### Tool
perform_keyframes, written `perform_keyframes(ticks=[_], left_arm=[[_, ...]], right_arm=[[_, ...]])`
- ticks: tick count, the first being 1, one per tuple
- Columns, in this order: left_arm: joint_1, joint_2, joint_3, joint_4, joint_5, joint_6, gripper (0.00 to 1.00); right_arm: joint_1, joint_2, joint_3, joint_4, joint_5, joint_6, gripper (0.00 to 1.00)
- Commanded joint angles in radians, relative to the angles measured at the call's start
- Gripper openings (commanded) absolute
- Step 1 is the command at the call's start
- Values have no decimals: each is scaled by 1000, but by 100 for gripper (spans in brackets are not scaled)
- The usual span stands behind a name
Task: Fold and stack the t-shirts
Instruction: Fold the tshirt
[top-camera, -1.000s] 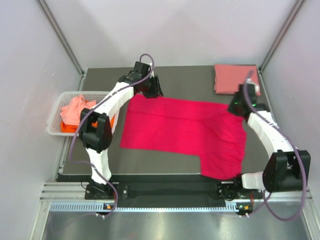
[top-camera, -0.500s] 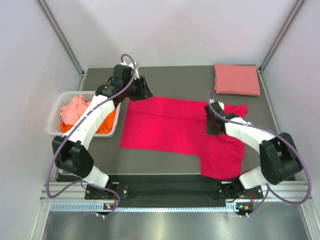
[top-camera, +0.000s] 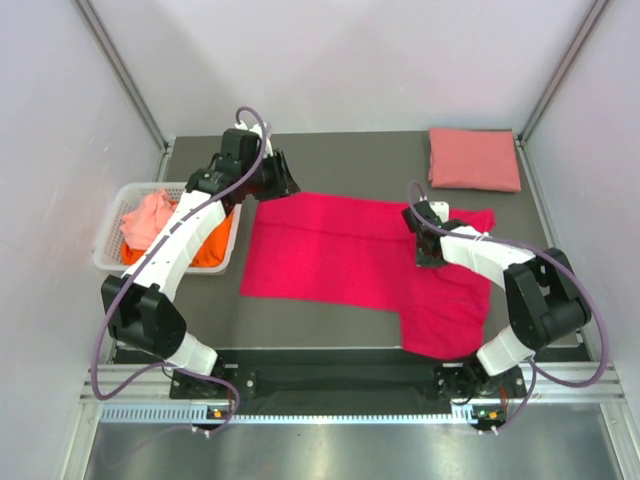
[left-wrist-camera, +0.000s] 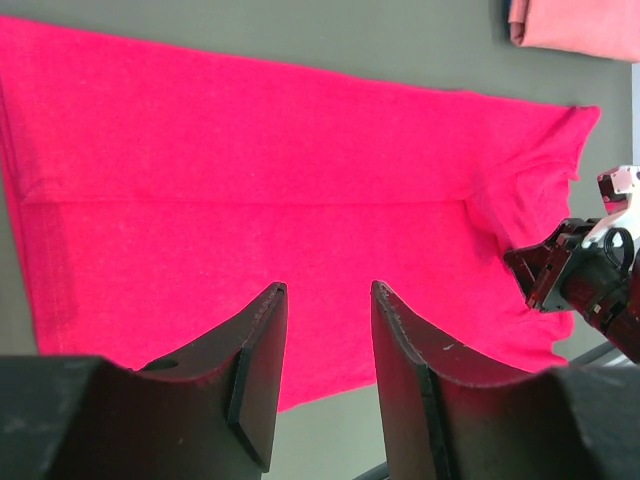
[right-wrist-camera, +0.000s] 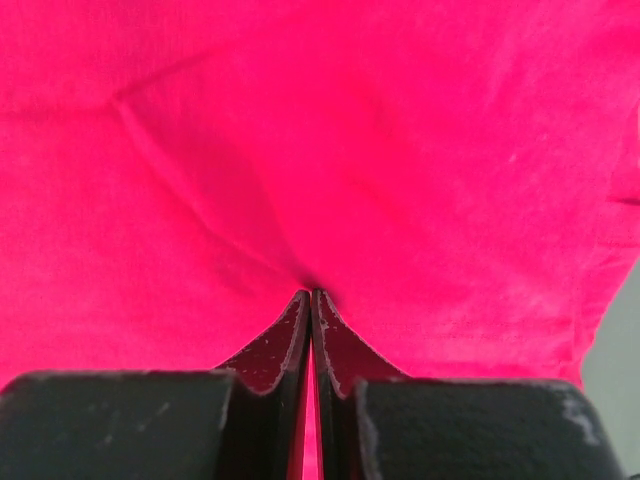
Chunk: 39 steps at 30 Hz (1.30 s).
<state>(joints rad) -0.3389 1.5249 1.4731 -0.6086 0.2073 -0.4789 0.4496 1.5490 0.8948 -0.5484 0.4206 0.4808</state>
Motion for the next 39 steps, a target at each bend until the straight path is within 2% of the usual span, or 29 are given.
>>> perform_keyframes(ticks=[1,7,15,21,34,39], left_arm=[[26,-32,7,-22,-14,28,44],[52,-63,-10,-13,-22,28,44],[52,-69,-43,24,56,25,45],[52,-78,-69,55,132,20,45],[52,-81,-71,49,119,31,45],[52,-77,-79,55,118,29,45]], right_arm=[[11,37,44,-7,75,-1,3],[20,16,44,8,-15,-2,3],[23,19,32,36,-63,-21,2],[20,60,36,39,-20,-27,2],[9,76,73,-12,167,-27,3],[-8,95,95,-18,179,-41,4]])
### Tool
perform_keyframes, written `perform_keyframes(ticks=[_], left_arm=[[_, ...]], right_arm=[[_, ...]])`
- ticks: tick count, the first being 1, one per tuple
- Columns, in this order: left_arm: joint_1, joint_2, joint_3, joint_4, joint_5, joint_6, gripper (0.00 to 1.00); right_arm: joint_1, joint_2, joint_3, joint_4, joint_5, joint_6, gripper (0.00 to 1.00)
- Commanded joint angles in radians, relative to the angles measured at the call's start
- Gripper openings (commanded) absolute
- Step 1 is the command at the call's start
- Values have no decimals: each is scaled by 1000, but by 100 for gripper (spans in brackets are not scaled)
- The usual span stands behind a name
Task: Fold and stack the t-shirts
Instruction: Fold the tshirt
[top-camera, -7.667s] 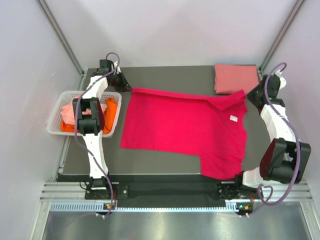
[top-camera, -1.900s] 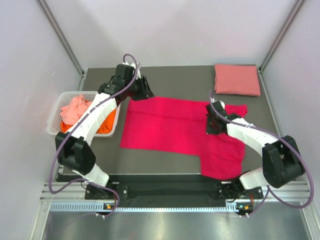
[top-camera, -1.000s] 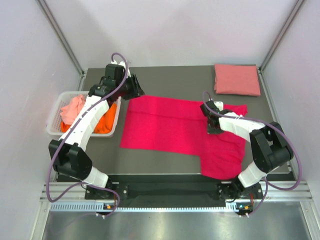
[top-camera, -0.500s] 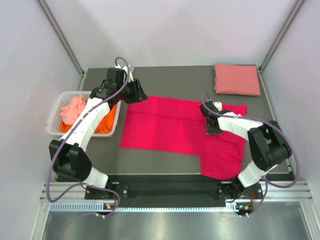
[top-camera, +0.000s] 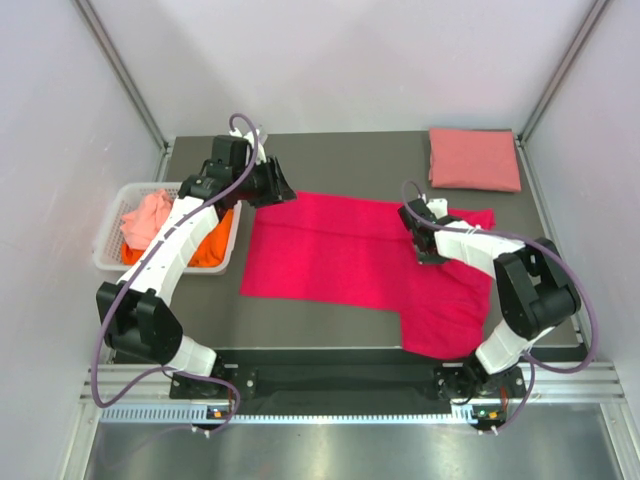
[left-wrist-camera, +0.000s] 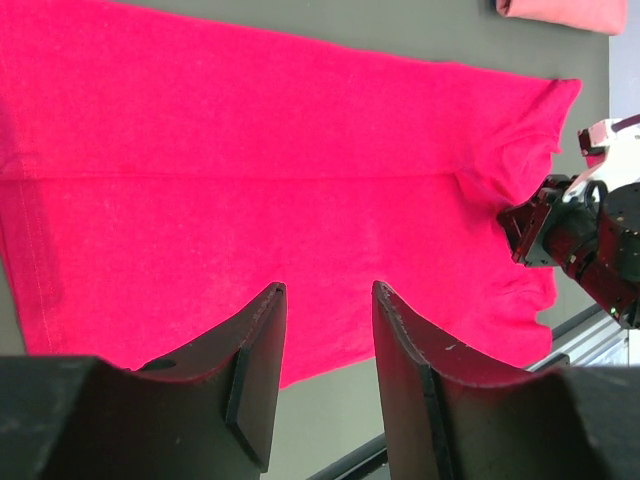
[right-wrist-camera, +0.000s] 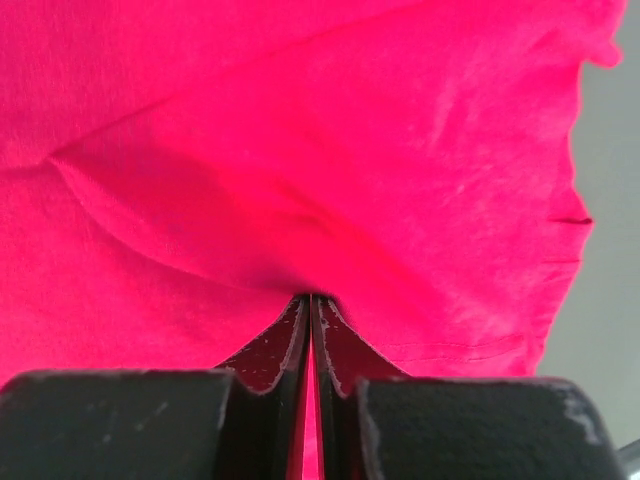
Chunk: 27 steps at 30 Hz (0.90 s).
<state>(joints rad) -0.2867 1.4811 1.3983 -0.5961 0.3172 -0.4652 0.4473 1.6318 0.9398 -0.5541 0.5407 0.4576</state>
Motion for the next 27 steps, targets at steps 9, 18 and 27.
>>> perform_keyframes(ticks=[9,18,27], left_arm=[[0,-24,-9,44,2,22,45],[-2,-15,-9,48,3,22,45],[0,-16,-10,45,-4,23,45]], right_arm=[[-35,39,76,6,45,-82,13],[-45,33,71,40,-14,-168,23],[-67,46,97,51,-82,-188,22]])
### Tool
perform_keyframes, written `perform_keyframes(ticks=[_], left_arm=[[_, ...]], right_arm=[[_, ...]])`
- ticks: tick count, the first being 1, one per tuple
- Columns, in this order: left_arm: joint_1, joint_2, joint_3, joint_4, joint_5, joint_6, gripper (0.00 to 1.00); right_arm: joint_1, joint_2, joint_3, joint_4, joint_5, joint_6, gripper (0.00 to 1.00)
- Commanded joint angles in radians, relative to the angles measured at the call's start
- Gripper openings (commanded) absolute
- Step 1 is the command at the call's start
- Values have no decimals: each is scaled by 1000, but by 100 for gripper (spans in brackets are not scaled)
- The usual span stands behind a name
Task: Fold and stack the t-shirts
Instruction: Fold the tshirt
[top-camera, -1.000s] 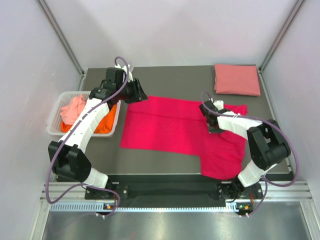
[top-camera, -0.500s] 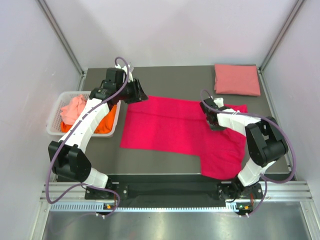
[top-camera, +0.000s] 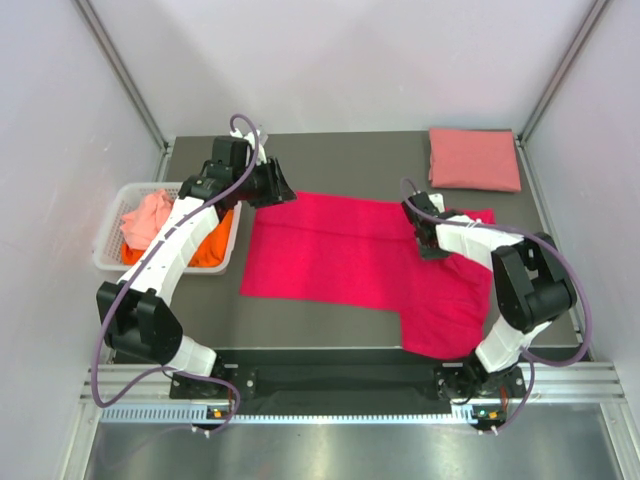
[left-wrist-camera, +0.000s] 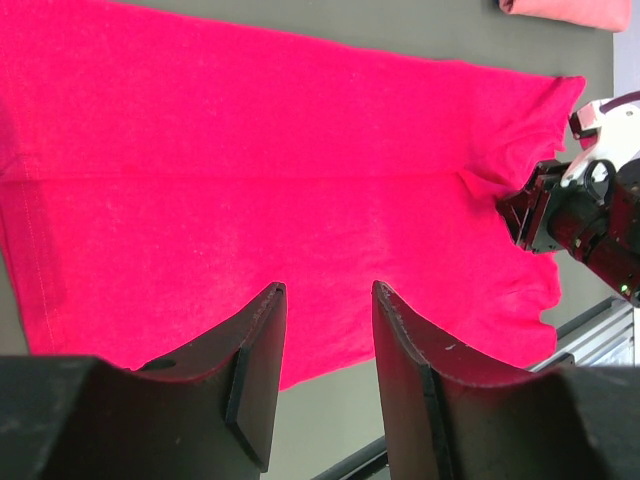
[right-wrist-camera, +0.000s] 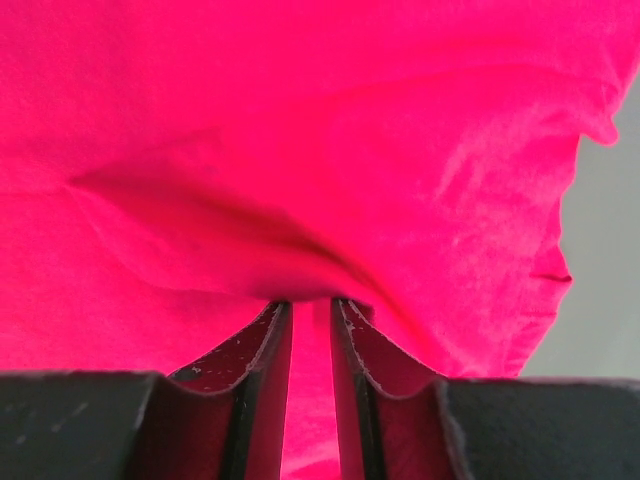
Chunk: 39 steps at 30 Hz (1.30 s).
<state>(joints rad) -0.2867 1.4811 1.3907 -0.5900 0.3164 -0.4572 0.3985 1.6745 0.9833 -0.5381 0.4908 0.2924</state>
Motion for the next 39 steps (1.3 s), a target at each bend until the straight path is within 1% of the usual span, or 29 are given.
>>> perform_keyframes(ticks=[1,14,18,23,26,35,38,39], left_arm=[[0,-18,-2,38,-5,15,45],[0,-15,-4,38,-14,18,45],[0,-13,-4,33,-14,23,45],[0,-16,2,29,-23,26,45],[0,-16,4,29,-23,28,45],[0,-18,7,22,-30,31,45],[-2,-15,7,24,-23,31,45],[0,-12,5,24,-23,31,45]], right_arm=[[-20,5,55,33,-40,-30,22],[-35,37,60,46,-61,-44,19],[-38,47,60,47,-83,-52,11],[-39,25,58,43,-95,-49,6],[-44,16,66,32,-103,-50,0],[-53,-58,100,-36,-167,-30,0],[-72,-85,104,-52,-214,-26,0],[-76,-94,101,-56,-251,-25,0]])
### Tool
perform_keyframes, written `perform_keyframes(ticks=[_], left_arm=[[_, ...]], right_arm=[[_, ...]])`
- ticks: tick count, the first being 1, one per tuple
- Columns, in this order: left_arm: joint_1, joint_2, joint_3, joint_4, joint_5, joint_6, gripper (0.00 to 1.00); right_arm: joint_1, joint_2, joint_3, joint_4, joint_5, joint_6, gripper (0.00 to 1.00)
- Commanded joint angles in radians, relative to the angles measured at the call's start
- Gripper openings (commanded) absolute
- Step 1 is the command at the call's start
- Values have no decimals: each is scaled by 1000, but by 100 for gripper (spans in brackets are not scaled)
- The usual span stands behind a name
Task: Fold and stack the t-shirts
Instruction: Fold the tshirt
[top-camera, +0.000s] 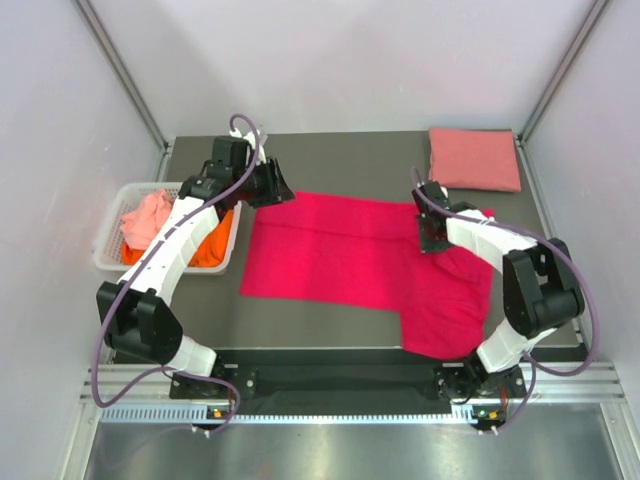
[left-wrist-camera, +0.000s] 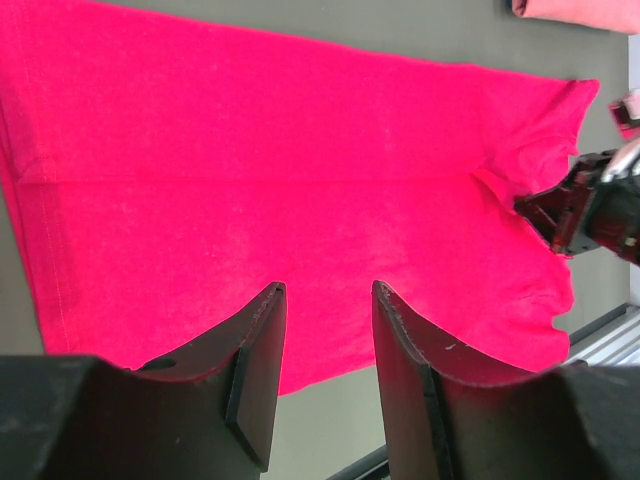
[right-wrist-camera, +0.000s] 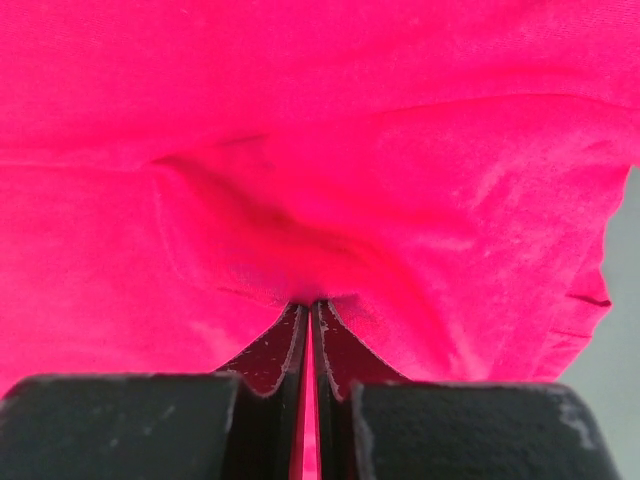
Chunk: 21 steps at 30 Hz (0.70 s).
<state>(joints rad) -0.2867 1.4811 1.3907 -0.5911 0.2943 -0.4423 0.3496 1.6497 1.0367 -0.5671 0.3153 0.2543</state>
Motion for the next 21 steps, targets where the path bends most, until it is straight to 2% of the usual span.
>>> perform_keyframes(ticks=[1,10,21], left_arm=[[0,-10,5,25,-1,16,45],[-5,16,-18,25,49,-2,46],[-49,19,-139,146,112,-91,47]], right_arm=[[-34,-82,46,-27,-93,16,0],[-107,-87,4,-1,-268,42,0],[-155,-90,-38,72,-476,112,0]])
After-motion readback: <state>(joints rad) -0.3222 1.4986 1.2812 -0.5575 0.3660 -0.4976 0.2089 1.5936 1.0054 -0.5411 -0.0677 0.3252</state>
